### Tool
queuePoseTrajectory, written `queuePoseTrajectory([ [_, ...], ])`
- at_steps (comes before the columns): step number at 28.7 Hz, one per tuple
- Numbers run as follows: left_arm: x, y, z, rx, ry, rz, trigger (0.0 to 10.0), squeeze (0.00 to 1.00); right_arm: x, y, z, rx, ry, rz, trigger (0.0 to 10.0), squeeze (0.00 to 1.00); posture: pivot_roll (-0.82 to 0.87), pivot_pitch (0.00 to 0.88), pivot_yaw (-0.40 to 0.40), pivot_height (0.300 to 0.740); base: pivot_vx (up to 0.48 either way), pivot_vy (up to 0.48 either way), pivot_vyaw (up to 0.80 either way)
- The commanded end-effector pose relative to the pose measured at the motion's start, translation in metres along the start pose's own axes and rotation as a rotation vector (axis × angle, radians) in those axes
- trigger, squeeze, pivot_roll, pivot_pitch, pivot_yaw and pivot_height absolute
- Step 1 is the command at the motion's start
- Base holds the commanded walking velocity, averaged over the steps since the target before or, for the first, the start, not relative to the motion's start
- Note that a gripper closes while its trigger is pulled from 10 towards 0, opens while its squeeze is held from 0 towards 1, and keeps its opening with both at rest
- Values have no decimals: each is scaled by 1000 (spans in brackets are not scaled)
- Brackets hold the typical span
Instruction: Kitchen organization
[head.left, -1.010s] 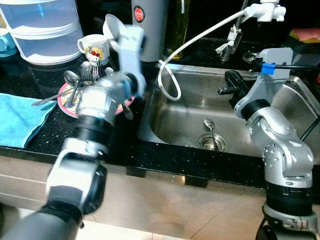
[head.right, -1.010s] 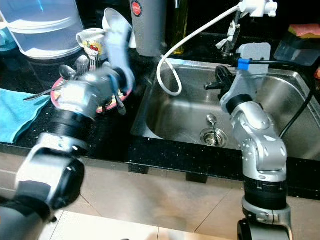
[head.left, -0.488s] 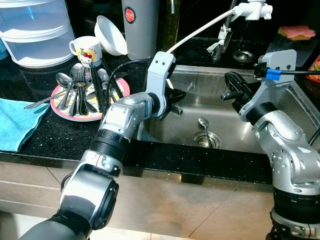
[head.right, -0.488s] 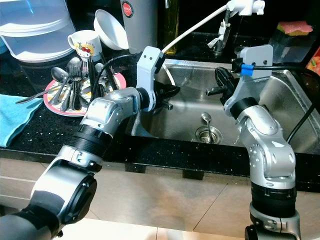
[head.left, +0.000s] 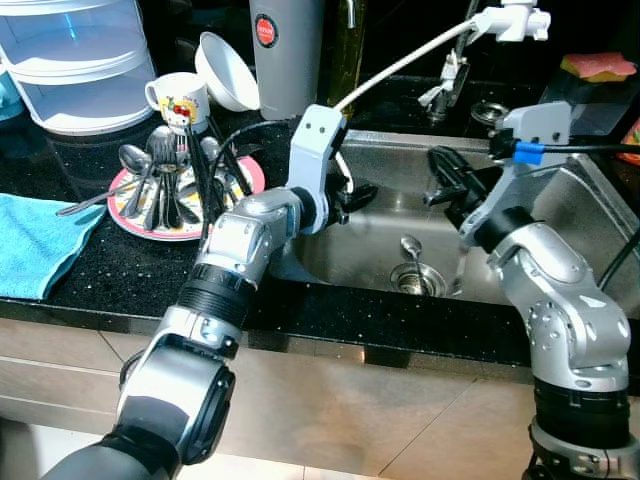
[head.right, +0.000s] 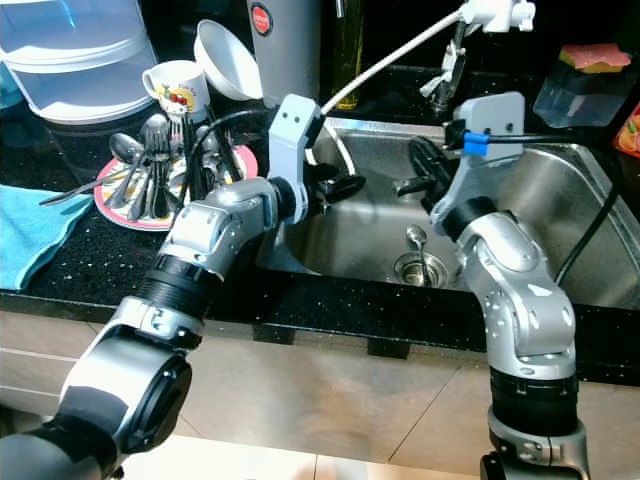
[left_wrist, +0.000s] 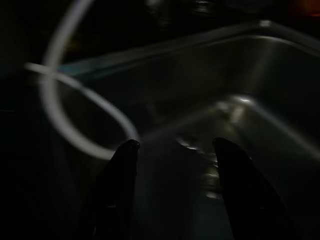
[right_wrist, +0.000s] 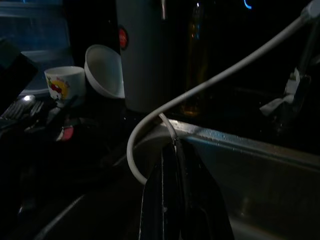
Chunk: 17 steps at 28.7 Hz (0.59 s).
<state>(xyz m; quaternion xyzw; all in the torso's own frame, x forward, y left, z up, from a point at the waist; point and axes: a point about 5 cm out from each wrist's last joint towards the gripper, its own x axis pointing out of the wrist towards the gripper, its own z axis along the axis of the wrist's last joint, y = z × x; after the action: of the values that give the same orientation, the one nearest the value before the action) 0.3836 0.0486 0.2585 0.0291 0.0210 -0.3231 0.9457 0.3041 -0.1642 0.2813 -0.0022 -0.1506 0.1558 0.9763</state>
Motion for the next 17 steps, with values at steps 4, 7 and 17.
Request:
queuePoseTrajectory([
  [4, -5, 9, 7, 52, 30, 141, 10000, 0, -1, 6, 4, 11, -29, 32, 10000, 0, 26, 96, 32, 740, 0, 0, 0],
  [7, -9, 19, 14, 35, 27, 233, 10000, 0, -1, 7, 5, 16, -36, 34, 10000, 0, 28, 96, 32, 740, 0, 0, 0],
  [17, -23, 47, 21, 51, 15, 443, 10000, 0, 3, 17, 4, 37, -46, 59, 10000, 0, 40, 87, 38, 740, 0, 0, 0],
])
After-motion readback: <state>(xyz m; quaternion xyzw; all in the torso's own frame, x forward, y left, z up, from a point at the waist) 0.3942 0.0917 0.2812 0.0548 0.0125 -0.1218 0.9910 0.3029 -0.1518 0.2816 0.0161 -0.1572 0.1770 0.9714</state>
